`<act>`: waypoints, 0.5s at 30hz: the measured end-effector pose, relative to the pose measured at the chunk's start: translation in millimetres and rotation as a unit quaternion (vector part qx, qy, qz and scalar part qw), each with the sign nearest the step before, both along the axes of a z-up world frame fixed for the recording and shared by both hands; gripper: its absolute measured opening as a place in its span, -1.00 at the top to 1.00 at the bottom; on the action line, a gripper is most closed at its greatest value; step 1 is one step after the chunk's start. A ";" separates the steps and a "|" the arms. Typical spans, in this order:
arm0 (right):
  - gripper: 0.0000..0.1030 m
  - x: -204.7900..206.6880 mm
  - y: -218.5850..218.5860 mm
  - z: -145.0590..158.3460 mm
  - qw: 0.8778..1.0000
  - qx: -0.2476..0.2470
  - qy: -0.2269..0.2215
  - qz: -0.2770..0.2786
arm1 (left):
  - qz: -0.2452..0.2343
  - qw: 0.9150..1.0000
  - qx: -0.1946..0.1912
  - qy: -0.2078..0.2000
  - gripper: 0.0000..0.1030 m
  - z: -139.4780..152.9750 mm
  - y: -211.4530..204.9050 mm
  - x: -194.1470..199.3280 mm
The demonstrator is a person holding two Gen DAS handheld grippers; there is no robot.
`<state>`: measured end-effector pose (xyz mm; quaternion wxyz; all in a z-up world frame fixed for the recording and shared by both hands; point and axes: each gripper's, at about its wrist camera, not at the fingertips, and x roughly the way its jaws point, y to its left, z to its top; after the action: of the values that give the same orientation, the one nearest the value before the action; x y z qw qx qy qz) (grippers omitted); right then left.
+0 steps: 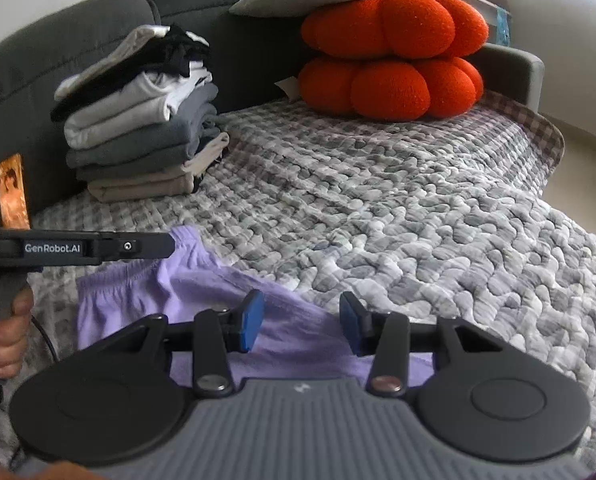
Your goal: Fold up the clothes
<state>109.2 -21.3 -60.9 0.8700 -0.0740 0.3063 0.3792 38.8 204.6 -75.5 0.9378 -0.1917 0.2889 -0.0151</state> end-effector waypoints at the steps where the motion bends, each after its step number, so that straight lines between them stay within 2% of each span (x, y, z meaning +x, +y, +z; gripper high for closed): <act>1: 0.33 -1.2 1.3 -1.5 1.000 -0.004 -0.007 0.000 | 0.001 1.000 -0.003 0.003 0.71 -2.8 1.8 0.7; 3: 0.70 -3.1 3.5 -3.3 1.000 -0.010 -0.018 0.002 | 0.002 1.000 -0.007 0.005 0.72 -5.9 4.9 0.5; 6: 0.94 -5.9 6.8 -2.1 0.999 -0.015 -0.029 0.007 | 0.004 1.000 -0.006 0.003 0.73 -7.7 5.8 0.3; 10: 0.98 -4.8 9.9 -2.5 0.998 -0.029 -0.047 -0.019 | 0.011 1.000 0.008 0.011 0.79 -11.8 5.1 2.5; 15: 0.97 0.2 16.0 -9.6 0.997 -0.043 -0.046 -0.040 | 0.019 1.000 -0.008 0.010 0.84 -16.4 12.2 2.2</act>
<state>109.4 -5.3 -70.5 0.8939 -0.1166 0.2847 0.3262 41.0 216.8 -91.9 0.9336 -0.2044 0.2944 0.0021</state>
